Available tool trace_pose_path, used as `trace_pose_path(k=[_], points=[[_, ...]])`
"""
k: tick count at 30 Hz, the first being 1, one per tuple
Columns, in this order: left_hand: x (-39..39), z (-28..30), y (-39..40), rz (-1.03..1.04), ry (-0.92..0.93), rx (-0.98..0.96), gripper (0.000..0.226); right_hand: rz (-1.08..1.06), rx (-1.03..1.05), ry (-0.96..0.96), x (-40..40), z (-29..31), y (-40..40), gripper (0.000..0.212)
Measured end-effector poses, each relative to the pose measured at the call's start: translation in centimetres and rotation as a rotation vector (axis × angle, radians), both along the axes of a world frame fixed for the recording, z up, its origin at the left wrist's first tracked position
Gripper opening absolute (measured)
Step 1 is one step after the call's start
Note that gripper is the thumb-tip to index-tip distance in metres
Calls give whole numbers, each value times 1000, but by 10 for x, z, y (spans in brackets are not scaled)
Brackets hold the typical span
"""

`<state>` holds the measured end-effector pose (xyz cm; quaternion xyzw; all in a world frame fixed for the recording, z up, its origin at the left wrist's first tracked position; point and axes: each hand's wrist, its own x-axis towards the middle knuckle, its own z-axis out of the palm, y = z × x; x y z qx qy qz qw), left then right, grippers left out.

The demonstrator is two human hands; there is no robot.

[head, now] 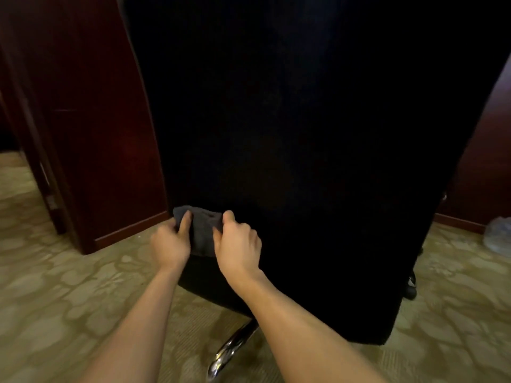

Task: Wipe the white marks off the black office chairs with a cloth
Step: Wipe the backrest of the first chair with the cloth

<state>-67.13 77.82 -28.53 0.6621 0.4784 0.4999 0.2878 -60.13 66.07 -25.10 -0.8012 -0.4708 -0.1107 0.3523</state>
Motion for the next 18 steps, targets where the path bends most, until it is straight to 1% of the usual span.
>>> trace_pose_path(k=[3,4,6,8,11,12,14,16,18], points=[[3,-57,-16,-66,-3,-162,41,-18,-105,76,1,-48,-13,21],[4,-73,-20,-89,18,-181,40,-30,-114,101,2,-62,-20,20],[5,-87,-27,-123,63,-170,36,-40,-65,132,4,-78,-34,16],[6,-78,-34,-141,50,-102,31,-45,26,131,7,-76,-43,14],[6,-41,-34,-73,34,70,29,-78,179,147,10,-52,-38,15],[4,-28,-29,-41,38,130,29,-78,210,154,8,-45,-33,15],[-1,-9,-19,-4,51,187,33,-57,223,196,4,-38,-23,15],[0,-16,-18,-51,53,102,32,-57,190,268,1,-45,-21,14],[8,-41,-38,-116,-16,-45,28,-102,157,296,4,-63,-32,14]])
